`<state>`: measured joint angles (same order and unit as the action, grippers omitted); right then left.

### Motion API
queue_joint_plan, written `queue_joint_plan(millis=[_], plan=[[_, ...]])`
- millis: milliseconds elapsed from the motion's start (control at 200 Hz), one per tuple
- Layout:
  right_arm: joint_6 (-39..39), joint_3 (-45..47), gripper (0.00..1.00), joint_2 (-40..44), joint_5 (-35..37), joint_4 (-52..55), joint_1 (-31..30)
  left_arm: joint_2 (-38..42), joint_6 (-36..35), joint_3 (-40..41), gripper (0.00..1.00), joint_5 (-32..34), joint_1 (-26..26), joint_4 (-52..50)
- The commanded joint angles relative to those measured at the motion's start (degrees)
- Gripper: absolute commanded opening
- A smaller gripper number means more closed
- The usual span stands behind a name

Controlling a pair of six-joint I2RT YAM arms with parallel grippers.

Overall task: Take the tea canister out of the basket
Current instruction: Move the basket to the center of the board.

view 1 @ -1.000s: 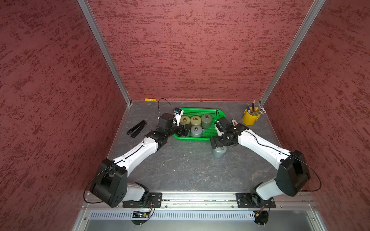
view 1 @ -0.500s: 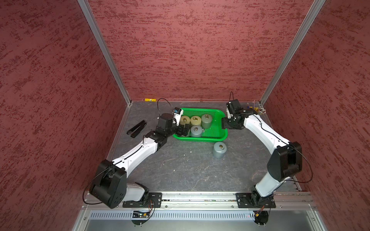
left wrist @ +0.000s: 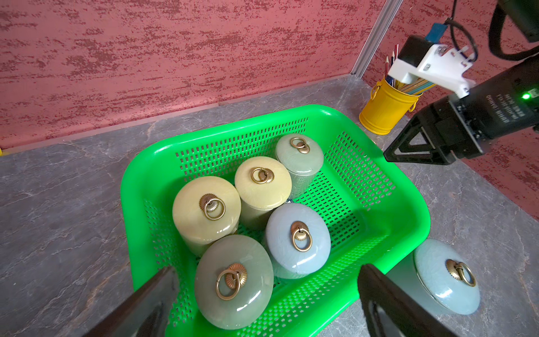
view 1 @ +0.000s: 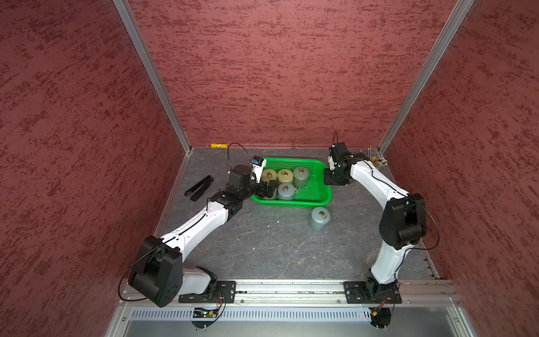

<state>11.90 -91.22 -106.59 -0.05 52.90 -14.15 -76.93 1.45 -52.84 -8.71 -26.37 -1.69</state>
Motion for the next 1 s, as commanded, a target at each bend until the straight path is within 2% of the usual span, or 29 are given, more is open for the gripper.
queue_joint_plan(millis=[0,120,281,641,917,992], plan=[[-1.5,-1.8,0.47,-1.6,-1.4,-0.5,0.5,1.1,-0.7,0.5,1.00,0.2,0.2,0.4],[-1.7,-2.1,0.46,-2.9,-1.9,-0.9,0.7,1.2,-0.7,0.7,1.00,0.3,0.2,0.2],[-1.7,-2.2,0.40,-4.2,-2.7,-1.7,1.1,1.2,-0.7,1.0,1.00,0.6,0.3,0.3],[-1.6,-3.4,0.16,-6.0,-2.9,-2.4,1.0,1.1,-0.9,1.3,1.00,0.9,0.3,0.4],[-0.9,-5.8,0.00,-7.6,-2.2,-2.3,1.0,1.0,-1.1,1.4,1.00,1.0,0.4,0.3],[-0.2,-6.3,0.00,-8.0,-2.3,-2.5,1.0,1.0,-1.1,1.5,1.00,1.2,0.5,0.3]])
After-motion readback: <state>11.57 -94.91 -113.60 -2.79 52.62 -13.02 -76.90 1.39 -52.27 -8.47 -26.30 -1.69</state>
